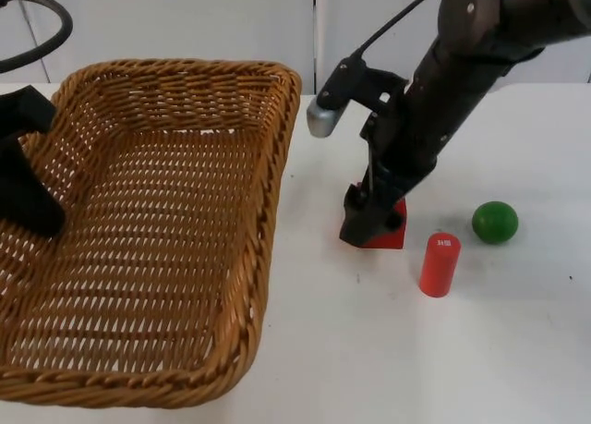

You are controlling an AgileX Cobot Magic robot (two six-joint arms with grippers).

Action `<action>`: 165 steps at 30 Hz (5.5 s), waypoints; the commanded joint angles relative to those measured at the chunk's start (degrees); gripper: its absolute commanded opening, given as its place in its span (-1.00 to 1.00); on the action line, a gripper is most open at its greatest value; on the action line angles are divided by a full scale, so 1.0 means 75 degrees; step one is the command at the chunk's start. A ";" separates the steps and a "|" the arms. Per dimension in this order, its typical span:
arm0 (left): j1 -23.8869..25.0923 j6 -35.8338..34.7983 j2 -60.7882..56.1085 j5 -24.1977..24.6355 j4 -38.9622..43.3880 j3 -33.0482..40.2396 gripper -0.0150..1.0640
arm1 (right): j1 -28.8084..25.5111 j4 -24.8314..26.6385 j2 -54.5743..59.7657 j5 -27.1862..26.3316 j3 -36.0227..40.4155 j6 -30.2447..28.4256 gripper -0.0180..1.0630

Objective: Pick up the basket with the left hand and place the object to the left of the red cylinder into the basket with the right hand.

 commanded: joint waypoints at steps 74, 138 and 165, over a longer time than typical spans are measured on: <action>0.0012 -0.0030 -0.0101 -0.0064 -0.0194 -0.0009 -0.98 | 0.0034 -0.0073 -0.4036 0.1485 -0.0048 0.0831 -0.97; 0.0012 -0.0030 -0.0101 -0.0091 -0.0184 -0.0009 -0.98 | 0.2612 -0.0576 -0.1901 -0.0665 -0.0142 0.3153 -0.97; 0.0012 -0.0013 -0.0101 -0.0091 -0.0143 -0.0009 -0.98 | 0.2547 -0.0611 -0.2913 -0.0068 -0.0142 0.3168 0.61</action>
